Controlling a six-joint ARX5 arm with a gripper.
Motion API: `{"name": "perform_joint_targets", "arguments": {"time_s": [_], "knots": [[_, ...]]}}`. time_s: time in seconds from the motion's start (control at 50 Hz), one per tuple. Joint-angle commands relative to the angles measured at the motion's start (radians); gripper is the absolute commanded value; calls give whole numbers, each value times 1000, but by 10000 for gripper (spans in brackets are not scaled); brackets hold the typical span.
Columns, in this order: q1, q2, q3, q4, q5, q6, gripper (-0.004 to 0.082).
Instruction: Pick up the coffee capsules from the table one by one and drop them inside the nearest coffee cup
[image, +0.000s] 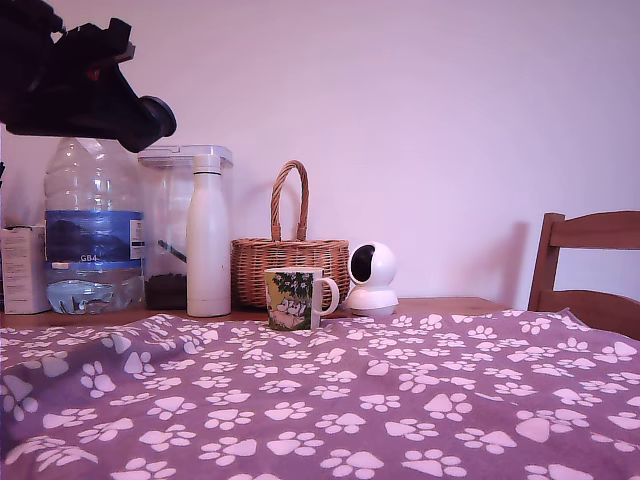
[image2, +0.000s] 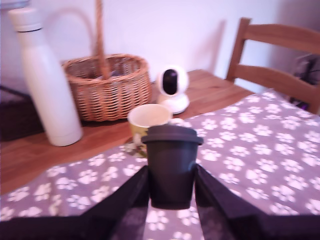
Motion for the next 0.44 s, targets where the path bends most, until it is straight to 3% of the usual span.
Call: {"name": "perform_joint_targets", "arguments": {"time_s": [0.0, 0.42], "knots": [[10, 28, 31, -23, 2, -8, -2], [21, 181, 244, -151, 29, -5, -1]]}}
